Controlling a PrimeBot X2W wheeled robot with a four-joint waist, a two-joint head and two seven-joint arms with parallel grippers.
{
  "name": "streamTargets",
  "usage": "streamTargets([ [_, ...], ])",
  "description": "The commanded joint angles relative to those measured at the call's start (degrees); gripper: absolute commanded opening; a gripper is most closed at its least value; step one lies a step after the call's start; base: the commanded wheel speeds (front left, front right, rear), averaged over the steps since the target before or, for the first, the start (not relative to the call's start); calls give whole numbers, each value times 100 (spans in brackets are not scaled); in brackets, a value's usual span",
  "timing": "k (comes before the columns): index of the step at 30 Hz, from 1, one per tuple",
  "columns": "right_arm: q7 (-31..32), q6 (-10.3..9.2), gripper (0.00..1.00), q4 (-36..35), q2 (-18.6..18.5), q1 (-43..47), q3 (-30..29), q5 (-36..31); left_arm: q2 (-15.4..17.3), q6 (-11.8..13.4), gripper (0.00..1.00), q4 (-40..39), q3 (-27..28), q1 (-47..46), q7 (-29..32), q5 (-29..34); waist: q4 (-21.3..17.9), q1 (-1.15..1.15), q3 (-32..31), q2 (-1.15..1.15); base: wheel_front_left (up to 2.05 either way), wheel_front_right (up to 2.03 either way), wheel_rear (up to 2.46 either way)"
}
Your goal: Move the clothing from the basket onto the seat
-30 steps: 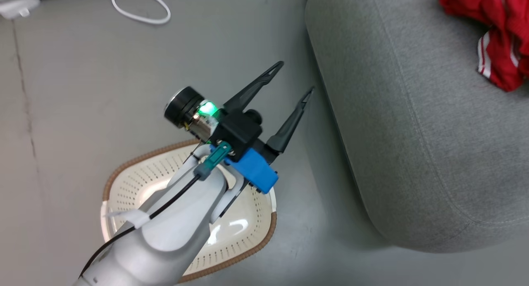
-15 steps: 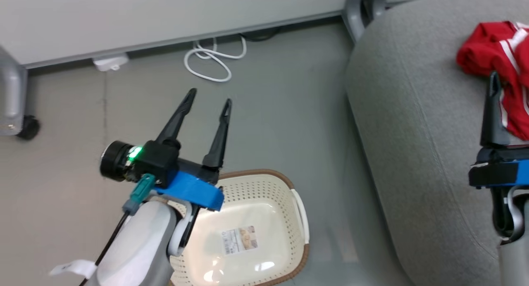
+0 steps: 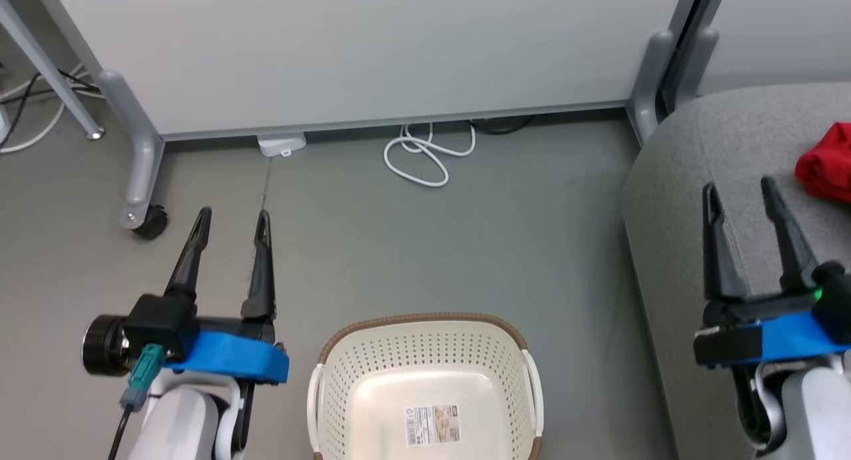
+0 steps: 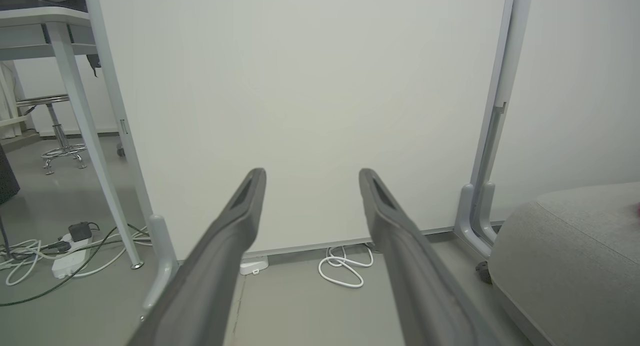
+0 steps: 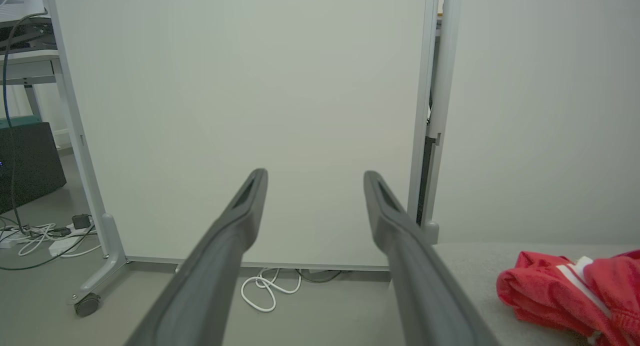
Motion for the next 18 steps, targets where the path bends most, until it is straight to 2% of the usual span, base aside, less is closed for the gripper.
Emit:
streamTargets([
  [1,-22,1,100,-24,54,215,31,-46,-45,-40,100,-23,107,162,-25,67,72,1,-134,0,0,0,0],
  [18,-22,2,100,252,351,1124,88,-2,-451,-335,100,96,682,916,-24,482,77,1,-691,0,0,0,0],
])
